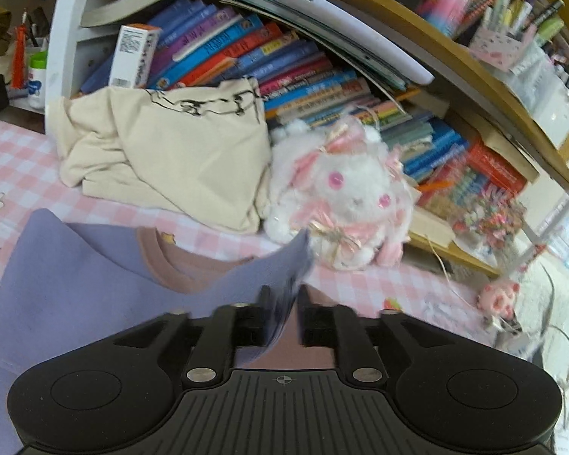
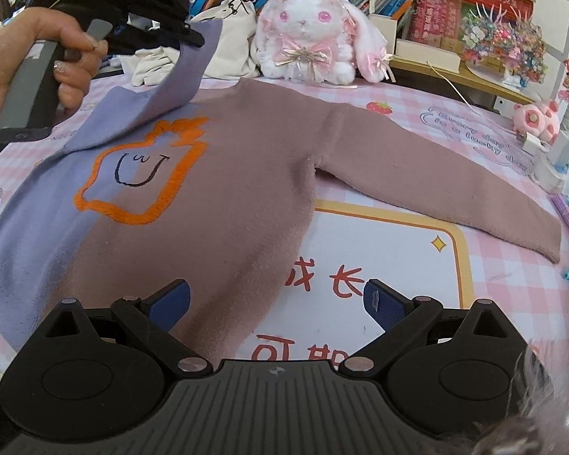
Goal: Fold clothes
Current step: 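Lift the lavender sleeve with the left gripper and lay it across the chest, then press the lavender side flat with the left gripper and release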
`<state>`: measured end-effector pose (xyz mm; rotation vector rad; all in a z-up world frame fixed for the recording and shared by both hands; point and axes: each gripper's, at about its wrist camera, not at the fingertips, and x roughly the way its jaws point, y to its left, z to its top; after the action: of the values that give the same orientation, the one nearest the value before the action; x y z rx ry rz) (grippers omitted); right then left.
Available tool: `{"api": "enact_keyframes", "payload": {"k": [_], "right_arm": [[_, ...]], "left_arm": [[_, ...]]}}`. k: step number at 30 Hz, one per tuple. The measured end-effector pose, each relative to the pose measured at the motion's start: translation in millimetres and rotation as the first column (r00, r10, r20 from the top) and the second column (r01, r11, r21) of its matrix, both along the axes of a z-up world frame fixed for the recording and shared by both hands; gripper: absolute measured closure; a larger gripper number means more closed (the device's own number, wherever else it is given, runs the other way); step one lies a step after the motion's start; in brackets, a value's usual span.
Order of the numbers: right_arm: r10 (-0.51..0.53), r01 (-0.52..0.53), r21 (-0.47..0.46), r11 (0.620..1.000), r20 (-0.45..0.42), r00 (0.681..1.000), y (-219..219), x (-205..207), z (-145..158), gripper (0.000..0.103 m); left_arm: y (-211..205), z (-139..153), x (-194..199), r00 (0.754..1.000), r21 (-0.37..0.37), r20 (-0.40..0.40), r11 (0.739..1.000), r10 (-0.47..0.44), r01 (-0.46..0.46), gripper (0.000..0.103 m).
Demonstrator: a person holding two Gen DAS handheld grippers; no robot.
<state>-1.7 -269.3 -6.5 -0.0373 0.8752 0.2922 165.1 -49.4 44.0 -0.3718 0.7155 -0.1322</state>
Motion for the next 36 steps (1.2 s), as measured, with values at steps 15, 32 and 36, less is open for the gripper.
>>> {"api": "enact_keyframes", "payload": {"k": [15, 32, 36], "right_arm": [[-0.069, 0.069, 0.033, 0.997, 0.018, 0.997, 15, -19, -2, 0.011], [-0.282, 0.282, -0.021, 0.959, -0.049, 0.958, 39, -70, -4, 0.041], [-0.316, 0.316, -0.005, 0.949, -0.079, 0.946, 42, -71, -10, 0.054]], "left_arm": [[88, -25, -198, 0.982, 0.460, -0.063, 0.878, 0.178, -0.130, 0.033], [158, -69, -231, 0.976, 0.342, -0.142, 0.933, 0.165, -0.108, 0.050], [169, -76, -228, 0.975, 0.282, -0.159, 0.954, 0.153, -0.104, 0.062]]}}
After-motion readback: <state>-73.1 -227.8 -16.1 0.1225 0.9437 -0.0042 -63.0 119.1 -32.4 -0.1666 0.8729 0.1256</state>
